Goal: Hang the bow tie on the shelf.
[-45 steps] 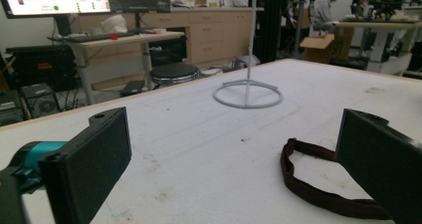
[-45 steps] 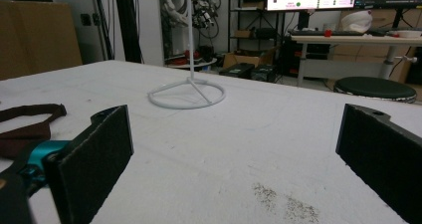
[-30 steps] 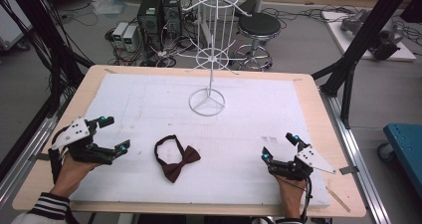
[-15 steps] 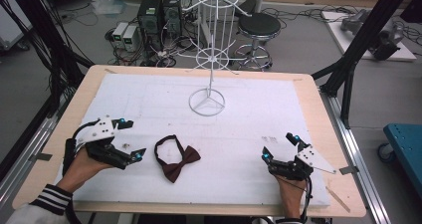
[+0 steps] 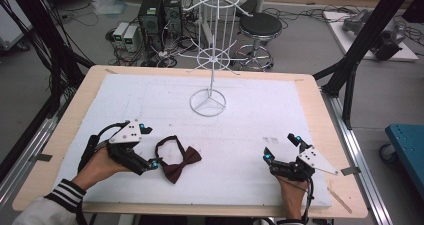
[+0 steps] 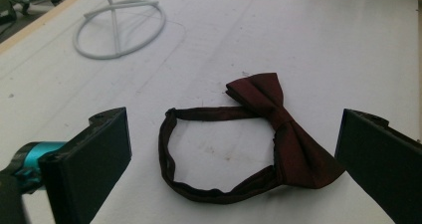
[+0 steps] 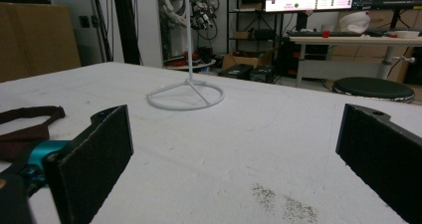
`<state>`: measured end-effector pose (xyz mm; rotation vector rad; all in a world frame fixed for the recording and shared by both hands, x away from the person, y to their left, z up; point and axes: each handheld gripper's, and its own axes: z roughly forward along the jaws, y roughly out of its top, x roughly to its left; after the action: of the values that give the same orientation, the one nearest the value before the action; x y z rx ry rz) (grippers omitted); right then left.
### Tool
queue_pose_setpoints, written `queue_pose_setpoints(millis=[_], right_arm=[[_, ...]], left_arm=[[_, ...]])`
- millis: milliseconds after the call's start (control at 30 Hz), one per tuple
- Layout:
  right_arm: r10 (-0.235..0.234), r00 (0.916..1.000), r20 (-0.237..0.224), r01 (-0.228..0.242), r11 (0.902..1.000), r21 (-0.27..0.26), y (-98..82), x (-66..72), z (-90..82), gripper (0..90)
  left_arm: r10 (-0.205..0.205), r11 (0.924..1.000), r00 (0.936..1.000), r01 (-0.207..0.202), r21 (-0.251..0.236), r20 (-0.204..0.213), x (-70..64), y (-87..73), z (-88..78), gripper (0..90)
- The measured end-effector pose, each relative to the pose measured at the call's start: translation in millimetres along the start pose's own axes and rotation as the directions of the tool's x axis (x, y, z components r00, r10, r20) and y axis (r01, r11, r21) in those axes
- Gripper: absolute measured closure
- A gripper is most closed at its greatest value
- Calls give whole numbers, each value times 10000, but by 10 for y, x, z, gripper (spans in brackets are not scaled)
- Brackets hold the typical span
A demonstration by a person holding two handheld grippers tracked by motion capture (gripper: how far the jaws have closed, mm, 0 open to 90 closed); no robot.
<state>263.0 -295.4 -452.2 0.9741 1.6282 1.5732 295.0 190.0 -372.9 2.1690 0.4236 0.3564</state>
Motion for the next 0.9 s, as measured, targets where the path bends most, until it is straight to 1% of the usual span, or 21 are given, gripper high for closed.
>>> queue_pose_setpoints(millis=[67,133,200,267,367,400,467,533,600,667,800,833,867,900], right_arm=[[5,10000,6,-5,10000,2,0,0,-1,7],[17,10000,-17,-17,10000,-1,0,0,-1,7],[8,10000,-5,-8,10000,-4,-1,-1,-3,7],[52,10000,-10,-52,10000,-10,-1,1,-6,7],[-2,10000,4,2,10000,-11,-1,1,-7,7],[-11,10000,8,11,10000,-7,-1,1,-8,7],[60,10000,-11,-60,10000,-18,-2,2,-9,7],[83,10000,-4,-83,9999,-57,-2,0,-8,7],[120,9999,-19,-120,9999,-33,-3,2,-10,7],[30,10000,6,-30,10000,-95,-2,-6,-7,7],[90,10000,-10,-91,9999,-88,-3,-8,-11,7],[105,9999,-10,-105,9999,-94,-3,-7,-11,7],[93,10000,-5,-93,9999,-96,-3,-10,-11,7],[96,10000,-4,-96,9999,-100,-3,-10,-11,7]], left_arm=[[9,9999,10000,-10,129,77,-14,33,44,17],[68,9993,9998,-74,359,167,-29,60,90,17],[188,9978,9996,-203,633,233,-48,84,147,17],[191,9965,9993,-218,812,334,-66,101,203,17],[200,9941,9987,-249,1060,469,-95,129,282,17],[221,9932,9981,-286,1132,579,-103,138,310,17],[195,9910,9983,-265,1314,546,-117,146,348,17],[220,9886,9978,-310,1472,623,-124,154,386,17],[211,9867,9979,-307,1596,615,-139,161,425,17],[232,9832,9977,-343,1791,635,-155,169,457,17],[410,9747,9982,-495,2178,434,-207,187,520,17],[454,9725,9979,-548,2264,462,-218,190,534,17],[444,9722,9981,-530,2282,427,-231,189,554,17],[469,9691,9980,-560,2401,432,-240,194,573,17]])
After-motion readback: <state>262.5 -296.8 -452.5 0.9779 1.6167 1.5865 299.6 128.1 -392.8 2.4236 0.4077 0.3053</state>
